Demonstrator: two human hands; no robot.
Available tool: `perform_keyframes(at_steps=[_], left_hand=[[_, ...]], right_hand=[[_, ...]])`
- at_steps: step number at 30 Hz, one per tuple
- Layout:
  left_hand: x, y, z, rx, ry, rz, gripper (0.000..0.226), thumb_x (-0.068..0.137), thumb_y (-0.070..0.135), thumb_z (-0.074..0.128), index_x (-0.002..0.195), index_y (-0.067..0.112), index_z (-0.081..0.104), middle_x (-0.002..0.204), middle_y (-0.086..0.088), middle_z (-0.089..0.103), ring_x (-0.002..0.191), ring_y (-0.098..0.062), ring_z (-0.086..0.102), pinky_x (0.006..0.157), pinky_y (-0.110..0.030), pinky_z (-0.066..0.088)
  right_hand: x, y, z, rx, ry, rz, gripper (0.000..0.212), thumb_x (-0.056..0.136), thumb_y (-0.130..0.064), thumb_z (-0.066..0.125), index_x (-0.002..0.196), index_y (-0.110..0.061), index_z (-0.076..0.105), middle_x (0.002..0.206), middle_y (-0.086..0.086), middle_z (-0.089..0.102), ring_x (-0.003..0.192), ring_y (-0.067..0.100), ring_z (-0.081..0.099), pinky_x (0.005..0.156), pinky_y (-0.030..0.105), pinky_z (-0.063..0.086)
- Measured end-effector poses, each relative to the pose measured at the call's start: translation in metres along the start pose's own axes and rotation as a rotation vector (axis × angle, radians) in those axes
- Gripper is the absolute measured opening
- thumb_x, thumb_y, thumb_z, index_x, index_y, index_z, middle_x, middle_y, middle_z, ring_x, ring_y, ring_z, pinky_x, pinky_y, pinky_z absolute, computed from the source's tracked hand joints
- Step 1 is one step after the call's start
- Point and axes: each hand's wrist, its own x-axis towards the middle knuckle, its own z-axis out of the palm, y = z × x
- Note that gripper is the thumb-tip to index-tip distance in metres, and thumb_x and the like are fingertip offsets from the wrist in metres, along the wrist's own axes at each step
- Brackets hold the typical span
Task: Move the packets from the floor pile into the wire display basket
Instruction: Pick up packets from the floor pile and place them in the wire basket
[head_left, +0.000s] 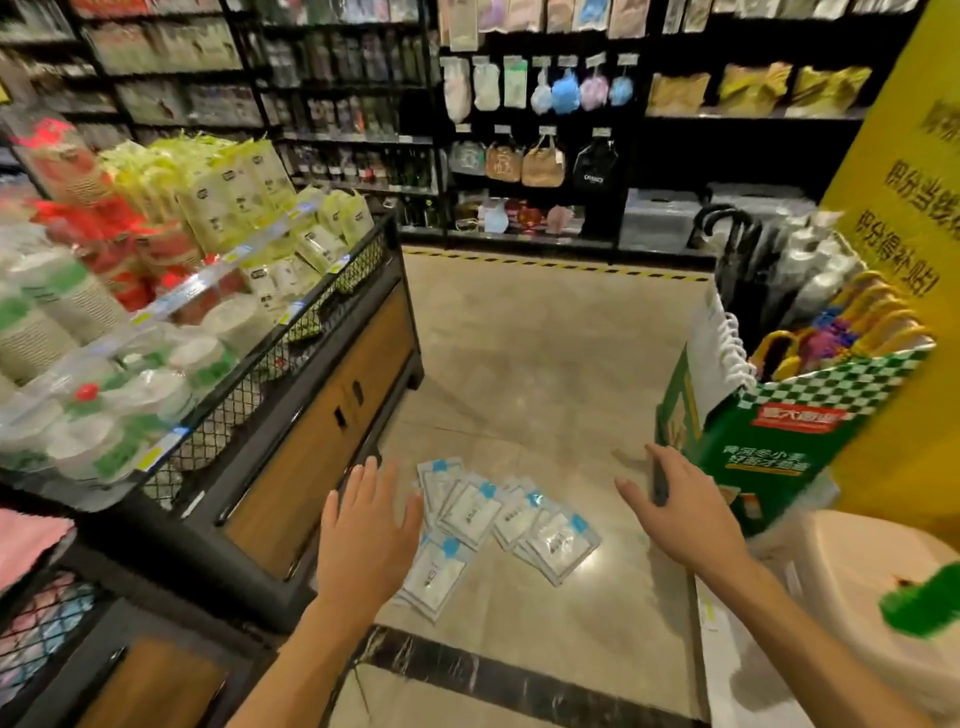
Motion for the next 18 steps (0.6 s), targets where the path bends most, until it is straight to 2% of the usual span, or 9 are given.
perform_keyframes(at_steps=[3, 6, 10, 12, 15, 18], left_hand=[[0.034, 0.016, 0.012, 0.020, -0.024, 0.023, 0.062, 0.107, 0.052, 0.024, 0.163, 0.028, 0.014, 0.171, 0.002, 0.013, 0.158, -0.016, 0.008, 0.128, -0.044, 0.010], [0.072, 0.025, 0.030, 0.044, -0.058, 0.066, 0.064, 0.106, 0.054, 0.024, 0.163, 0.025, 0.017, 0.170, 0.001, 0.017, 0.157, -0.017, 0.011, 0.127, -0.043, 0.012], [0.139, 0.032, 0.066, 0.067, -0.092, 0.147, 0.072, 0.101, 0.062, 0.008, 0.157, 0.024, 0.032, 0.163, -0.002, 0.034, 0.152, -0.021, 0.028, 0.124, -0.046, 0.023], [0.176, 0.034, 0.085, 0.071, -0.141, 0.169, 0.065, 0.102, 0.059, 0.016, 0.156, 0.025, 0.032, 0.161, -0.002, 0.035, 0.151, -0.021, 0.030, 0.123, -0.049, 0.026], [0.230, 0.038, 0.099, 0.100, -0.181, 0.217, 0.061, 0.102, 0.057, 0.018, 0.150, 0.024, 0.038, 0.154, -0.005, 0.044, 0.142, -0.024, 0.041, 0.116, -0.049, 0.036], [0.284, 0.050, 0.105, 0.132, -0.214, 0.258, 0.064, 0.103, 0.056, 0.020, 0.157, 0.023, 0.032, 0.161, -0.005, 0.037, 0.150, -0.023, 0.032, 0.119, -0.047, 0.031]], right_hand=[[0.021, 0.015, 0.004, 0.016, 0.007, 0.034, 0.074, 0.094, -0.066, 0.056, 0.153, -0.023, 0.042, 0.155, 0.002, 0.050, 0.141, 0.024, 0.047, 0.114, 0.047, 0.042], [0.041, 0.028, 0.013, 0.002, -0.013, 0.099, 0.080, 0.093, -0.067, 0.053, 0.155, -0.020, 0.040, 0.158, 0.006, 0.046, 0.145, 0.025, 0.043, 0.117, 0.046, 0.039], [0.076, 0.043, 0.030, -0.039, -0.012, 0.188, 0.085, 0.092, -0.071, 0.050, 0.157, -0.017, 0.040, 0.161, 0.006, 0.043, 0.148, 0.025, 0.039, 0.121, 0.051, 0.033], [0.098, 0.048, 0.034, -0.075, 0.005, 0.226, 0.087, 0.090, -0.078, 0.044, 0.155, -0.020, 0.041, 0.159, 0.003, 0.045, 0.147, 0.023, 0.041, 0.122, 0.055, 0.029], [0.137, 0.052, 0.037, -0.142, 0.035, 0.248, 0.094, 0.084, -0.090, 0.026, 0.148, -0.024, 0.047, 0.148, -0.001, 0.055, 0.138, 0.020, 0.049, 0.117, 0.058, 0.035], [0.177, 0.048, 0.039, -0.171, 0.036, 0.285, 0.089, 0.087, -0.084, 0.033, 0.151, -0.023, 0.045, 0.154, 0.001, 0.050, 0.145, 0.021, 0.042, 0.121, 0.057, 0.030]])
